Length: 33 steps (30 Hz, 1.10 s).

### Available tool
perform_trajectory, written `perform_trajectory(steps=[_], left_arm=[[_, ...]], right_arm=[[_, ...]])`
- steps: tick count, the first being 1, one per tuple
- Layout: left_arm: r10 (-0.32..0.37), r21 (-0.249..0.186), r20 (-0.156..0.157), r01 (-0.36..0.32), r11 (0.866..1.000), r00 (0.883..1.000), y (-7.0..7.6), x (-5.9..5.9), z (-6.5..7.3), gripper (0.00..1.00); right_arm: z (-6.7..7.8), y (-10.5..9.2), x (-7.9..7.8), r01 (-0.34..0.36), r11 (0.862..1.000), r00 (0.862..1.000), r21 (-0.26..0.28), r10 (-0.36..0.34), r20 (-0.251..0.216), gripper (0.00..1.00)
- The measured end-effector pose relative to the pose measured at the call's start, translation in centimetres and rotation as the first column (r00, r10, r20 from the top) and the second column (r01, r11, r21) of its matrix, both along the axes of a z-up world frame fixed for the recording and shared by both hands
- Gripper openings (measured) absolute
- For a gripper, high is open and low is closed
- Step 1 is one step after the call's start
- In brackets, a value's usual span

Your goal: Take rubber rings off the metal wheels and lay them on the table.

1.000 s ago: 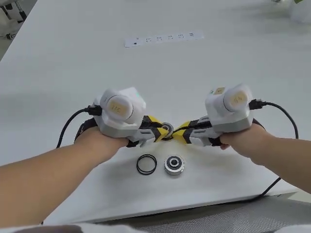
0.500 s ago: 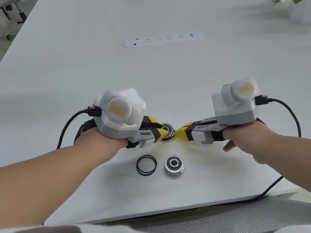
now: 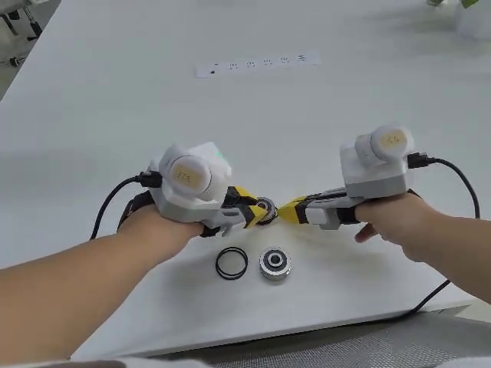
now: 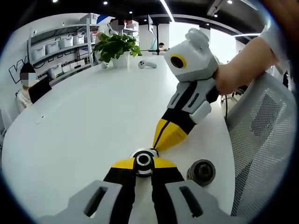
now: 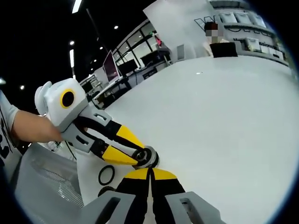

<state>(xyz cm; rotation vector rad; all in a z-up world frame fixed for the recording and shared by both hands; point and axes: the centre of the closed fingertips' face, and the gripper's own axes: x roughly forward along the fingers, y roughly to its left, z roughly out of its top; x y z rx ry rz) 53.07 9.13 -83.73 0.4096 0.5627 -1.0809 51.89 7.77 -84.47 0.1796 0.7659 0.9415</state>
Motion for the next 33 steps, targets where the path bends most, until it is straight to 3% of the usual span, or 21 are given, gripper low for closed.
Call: perform_trajectory(steps=[10, 17, 24, 33], left_arm=[[0.010, 0.013, 0.003, -0.010, 1.000, 1.000, 0.0, -0.1, 0.0, 0.07], [0.028, 0.014, 0.000, -0.028, 1.000, 1.000, 0.0, 0.0, 0.0, 0.06], [0.037, 0.020, 0.003, -0.037, 0.999, 0.999, 0.0, -0.1, 0.0, 0.06], [0.038, 0.021, 0.000, -0.038, 0.999, 0.999, 0.0, -0.1, 0.0, 0.06]], right_arm=[[0.5, 0.2, 0.3, 0.078, 0.994, 0.996, 0.076, -0.074, -0.054, 0.00], [0.8, 0.5, 0.2, 0.058, 0.995, 0.998, 0.077, -0.057, -0.015, 0.00], [1.1, 0.8, 0.2, 0.045, 0.997, 0.999, 0.064, -0.046, 0.003, 0.00], [1.6, 1.7, 0.0, 0.021, 0.996, 1.000, 0.092, -0.023, 0.014, 0.00]])
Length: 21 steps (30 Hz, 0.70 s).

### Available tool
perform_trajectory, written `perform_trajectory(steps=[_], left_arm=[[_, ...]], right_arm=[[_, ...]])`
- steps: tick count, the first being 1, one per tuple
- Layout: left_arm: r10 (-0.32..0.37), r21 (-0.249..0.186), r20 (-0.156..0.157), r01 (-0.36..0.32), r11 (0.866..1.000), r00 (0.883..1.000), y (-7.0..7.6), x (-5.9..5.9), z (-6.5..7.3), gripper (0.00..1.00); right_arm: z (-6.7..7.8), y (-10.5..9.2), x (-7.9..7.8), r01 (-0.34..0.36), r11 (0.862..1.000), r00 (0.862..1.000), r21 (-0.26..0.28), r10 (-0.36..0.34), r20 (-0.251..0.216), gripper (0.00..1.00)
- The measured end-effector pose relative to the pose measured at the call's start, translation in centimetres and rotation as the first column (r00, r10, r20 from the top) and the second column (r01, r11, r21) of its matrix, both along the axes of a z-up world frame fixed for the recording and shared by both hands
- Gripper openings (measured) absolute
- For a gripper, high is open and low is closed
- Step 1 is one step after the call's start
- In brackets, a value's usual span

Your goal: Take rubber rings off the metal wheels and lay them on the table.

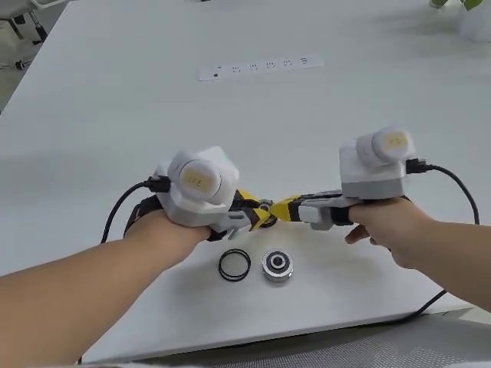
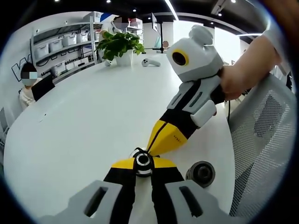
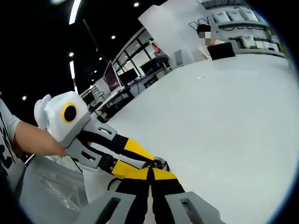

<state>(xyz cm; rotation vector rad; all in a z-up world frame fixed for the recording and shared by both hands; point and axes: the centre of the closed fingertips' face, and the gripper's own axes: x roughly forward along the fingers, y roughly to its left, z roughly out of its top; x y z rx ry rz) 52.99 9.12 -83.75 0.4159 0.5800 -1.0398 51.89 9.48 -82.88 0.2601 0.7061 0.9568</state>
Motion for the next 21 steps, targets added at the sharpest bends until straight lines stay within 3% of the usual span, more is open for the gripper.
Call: perform_trajectory(steps=[14, 21], left_arm=[[-0.004, -0.003, 0.008, 0.004, 1.000, 1.000, 0.0, 0.0, 0.0, 0.06], [-0.003, -0.010, 0.005, 0.003, 1.000, 1.000, 0.0, -0.1, 0.0, 0.07]], right_arm=[[0.6, -0.1, -0.6, -0.024, 0.995, 0.999, 0.095, 0.028, -0.043, 0.00], [1.6, 0.2, -1.5, -0.058, 0.985, 0.995, 0.161, 0.069, -0.066, 0.00]])
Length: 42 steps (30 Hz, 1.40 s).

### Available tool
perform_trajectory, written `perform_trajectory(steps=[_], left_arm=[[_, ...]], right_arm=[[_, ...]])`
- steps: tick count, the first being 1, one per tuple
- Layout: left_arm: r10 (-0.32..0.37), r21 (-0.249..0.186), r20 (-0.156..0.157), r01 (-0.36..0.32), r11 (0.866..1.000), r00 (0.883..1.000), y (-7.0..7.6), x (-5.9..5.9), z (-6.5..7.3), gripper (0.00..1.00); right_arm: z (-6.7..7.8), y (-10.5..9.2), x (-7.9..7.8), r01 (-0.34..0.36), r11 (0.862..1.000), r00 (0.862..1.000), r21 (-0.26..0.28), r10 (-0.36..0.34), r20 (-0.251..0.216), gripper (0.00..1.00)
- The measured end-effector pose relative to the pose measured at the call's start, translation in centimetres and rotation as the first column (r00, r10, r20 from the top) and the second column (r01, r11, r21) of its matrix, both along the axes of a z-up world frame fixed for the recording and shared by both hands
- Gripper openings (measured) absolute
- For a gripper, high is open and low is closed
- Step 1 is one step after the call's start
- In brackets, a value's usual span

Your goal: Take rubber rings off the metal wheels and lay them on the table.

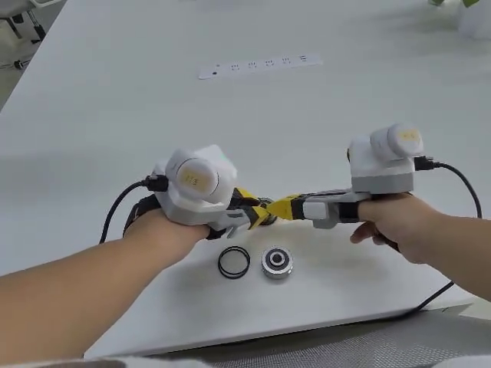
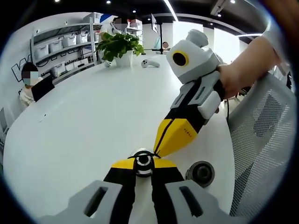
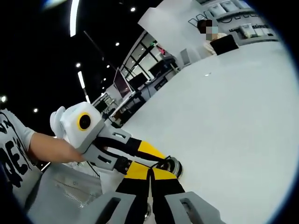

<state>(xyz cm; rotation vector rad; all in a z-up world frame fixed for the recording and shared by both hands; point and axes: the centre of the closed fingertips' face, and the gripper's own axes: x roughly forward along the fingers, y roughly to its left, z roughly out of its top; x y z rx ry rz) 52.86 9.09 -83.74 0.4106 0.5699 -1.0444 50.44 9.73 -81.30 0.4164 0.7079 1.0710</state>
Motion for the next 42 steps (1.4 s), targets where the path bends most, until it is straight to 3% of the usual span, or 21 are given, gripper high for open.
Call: perform_trajectory(steps=[6, 8, 9, 11, 13, 21, 25, 26, 30, 42], left_arm=[[0.002, -0.004, -0.002, -0.002, 1.000, 1.000, 0.0, 0.0, 0.0, 0.07], [0.004, -0.002, -0.004, -0.004, 1.000, 1.000, 0.0, 0.0, 0.0, 0.07], [0.003, -0.003, -0.002, -0.003, 1.000, 1.000, 0.0, 0.0, 0.0, 0.07], [0.007, -0.008, -0.005, -0.007, 1.000, 1.000, 0.0, 0.0, 0.0, 0.07], [0.007, -0.010, -0.007, -0.007, 1.000, 1.000, 0.0, 0.0, 0.0, 0.07], [-0.009, 0.002, -0.006, 0.009, 1.000, 1.000, 0.0, -0.2, 0.3, 0.09], [-0.011, -0.052, -0.002, 0.011, 0.999, 1.000, -0.6, -0.2, 1.7, 0.09], [-0.013, -0.044, -0.002, 0.013, 0.999, 1.000, -0.4, -0.3, 1.7, 0.10], [-0.022, -0.077, -0.014, 0.021, 0.997, 1.000, -0.4, -0.8, 2.3, 0.15], [-0.033, -0.125, -0.003, 0.033, 0.992, 0.999, 1.3, -2.5, 4.7, 0.27]], right_arm=[[0.2, -0.5, -0.3, -0.002, 0.998, 0.998, 0.066, 0.006, -0.057, 0.00], [-0.2, -0.7, 0.1, 0.017, 0.999, 0.999, 0.037, -0.015, -0.047, 0.00], [-0.9, -1.0, 0.6, 0.053, 0.998, 0.998, -0.015, -0.054, -0.041, 0.00], [-1.0, -1.0, 0.8, 0.066, 0.997, 0.997, -0.027, -0.066, -0.037, 0.00], [-1.8, -1.3, 1.0, 0.077, 0.993, 0.997, -0.087, -0.079, -0.025, 0.00], [-1.5, -1.0, 1.2, 0.081, 0.992, 0.997, -0.095, -0.081, 0.003, 0.00], [-1.3, -0.9, 1.2, 0.081, 0.993, 0.997, -0.090, -0.081, 0.005, 0.00], [-1.2, -1.0, 1.3, 0.088, 0.992, 0.996, -0.087, -0.087, 0.009, 0.00], [-1.0, -1.0, 1.2, 0.085, 0.993, 0.996, -0.083, -0.085, 0.007, 0.00], [0.3, -0.5, 0.7, 0.073, 0.996, 0.997, -0.053, -0.073, 0.016, 0.00]])
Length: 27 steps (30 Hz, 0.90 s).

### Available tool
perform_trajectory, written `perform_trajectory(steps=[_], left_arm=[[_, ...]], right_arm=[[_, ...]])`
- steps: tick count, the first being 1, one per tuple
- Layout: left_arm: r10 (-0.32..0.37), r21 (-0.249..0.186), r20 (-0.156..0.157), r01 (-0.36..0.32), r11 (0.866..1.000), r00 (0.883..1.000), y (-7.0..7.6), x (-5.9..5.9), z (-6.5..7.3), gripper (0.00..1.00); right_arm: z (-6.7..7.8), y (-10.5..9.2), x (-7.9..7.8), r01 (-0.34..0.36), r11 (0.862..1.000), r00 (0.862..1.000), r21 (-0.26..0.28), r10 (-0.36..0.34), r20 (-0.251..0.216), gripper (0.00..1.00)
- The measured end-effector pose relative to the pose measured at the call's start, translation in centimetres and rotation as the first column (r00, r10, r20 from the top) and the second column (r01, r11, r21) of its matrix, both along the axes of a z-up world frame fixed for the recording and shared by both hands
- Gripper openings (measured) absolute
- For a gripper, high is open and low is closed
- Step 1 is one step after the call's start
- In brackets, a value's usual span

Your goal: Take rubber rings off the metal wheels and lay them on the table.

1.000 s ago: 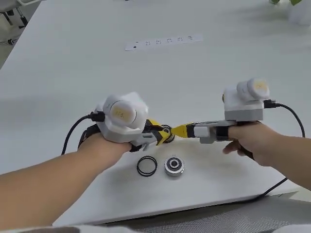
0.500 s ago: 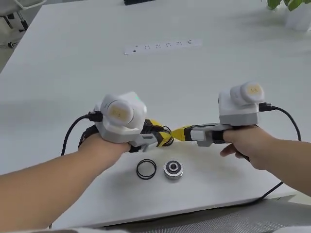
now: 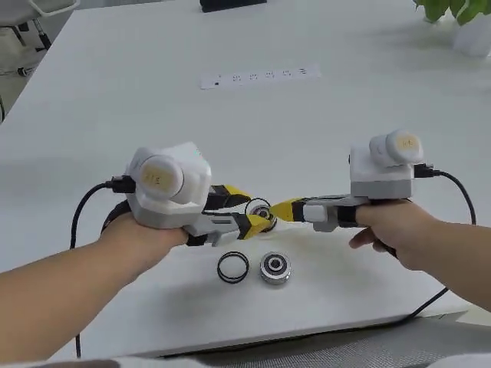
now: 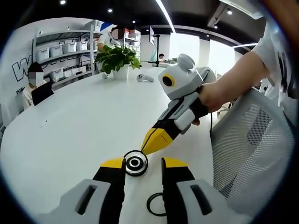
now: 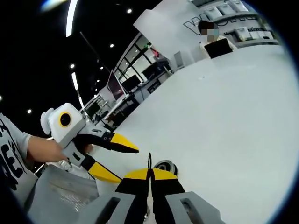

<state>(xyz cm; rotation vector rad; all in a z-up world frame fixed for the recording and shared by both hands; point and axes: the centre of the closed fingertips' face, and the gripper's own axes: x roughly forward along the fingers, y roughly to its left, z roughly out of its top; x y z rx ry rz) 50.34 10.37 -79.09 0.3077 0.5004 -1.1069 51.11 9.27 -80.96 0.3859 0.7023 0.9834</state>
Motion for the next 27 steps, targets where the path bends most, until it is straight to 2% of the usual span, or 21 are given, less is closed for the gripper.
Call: perform_trajectory(steps=[6, 10, 15, 21, 27], left_arm=[[-0.008, -0.032, 0.000, 0.008, 0.999, 1.000, 0.5, -1.3, 1.5, 0.35], [-0.012, -0.030, 0.018, 0.013, 0.999, 1.000, 1.2, -2.0, 2.1, 0.42], [-0.007, -0.055, 0.004, 0.007, 0.998, 1.000, 2.0, -2.6, 2.7, 0.47], [-0.002, -0.064, 0.001, 0.002, 0.998, 1.000, 2.8, -3.5, 3.3, 0.56], [-0.002, -0.066, -0.023, 0.000, 0.998, 1.000, 3.5, -4.5, 3.3, 0.65]], right_arm=[[0.8, 0.3, -0.4, -0.011, 1.000, 1.000, 0.015, 0.011, 0.008, 0.00], [1.3, 0.4, -0.7, -0.018, 0.999, 1.000, 0.028, 0.018, 0.010, 0.00], [1.7, 0.6, -1.1, -0.029, 0.999, 1.000, 0.039, 0.029, 0.009, 0.00], [2.3, 1.0, -1.6, -0.046, 0.998, 0.999, 0.047, 0.045, 0.012, 0.00], [2.4, 1.3, -2.3, -0.067, 0.997, 0.998, 0.046, 0.066, 0.009, 0.00]])
